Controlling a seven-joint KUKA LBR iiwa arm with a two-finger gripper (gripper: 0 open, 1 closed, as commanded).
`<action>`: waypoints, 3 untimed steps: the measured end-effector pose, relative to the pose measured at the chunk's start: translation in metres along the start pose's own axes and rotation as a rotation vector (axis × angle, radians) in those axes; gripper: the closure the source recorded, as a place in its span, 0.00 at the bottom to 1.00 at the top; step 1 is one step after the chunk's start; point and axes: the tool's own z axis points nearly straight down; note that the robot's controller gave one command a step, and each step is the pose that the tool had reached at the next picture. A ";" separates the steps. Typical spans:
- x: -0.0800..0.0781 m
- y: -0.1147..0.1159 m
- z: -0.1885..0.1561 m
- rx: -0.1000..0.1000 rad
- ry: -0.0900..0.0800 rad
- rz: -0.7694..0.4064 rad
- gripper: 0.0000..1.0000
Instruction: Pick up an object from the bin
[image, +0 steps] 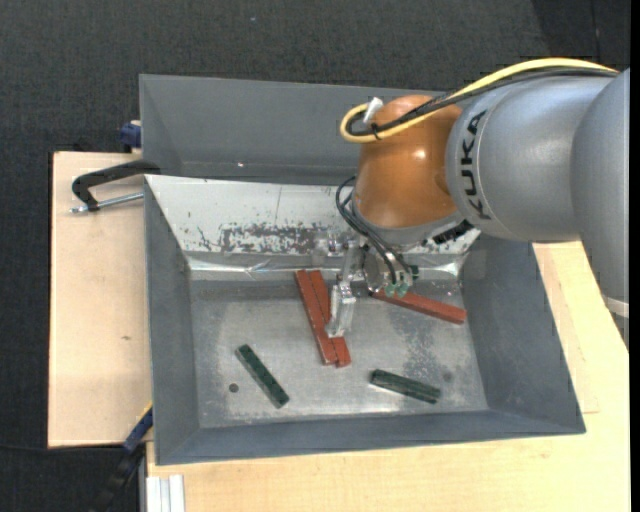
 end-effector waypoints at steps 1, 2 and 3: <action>0.005 -0.025 0.039 0.003 0.012 0.017 0.00; 0.060 -0.022 0.059 0.006 0.008 0.340 1.00; 0.060 -0.021 0.061 0.004 0.008 0.340 0.00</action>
Offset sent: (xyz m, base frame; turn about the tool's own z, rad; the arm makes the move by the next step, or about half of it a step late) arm -0.0588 -0.0263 -0.0636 0.3396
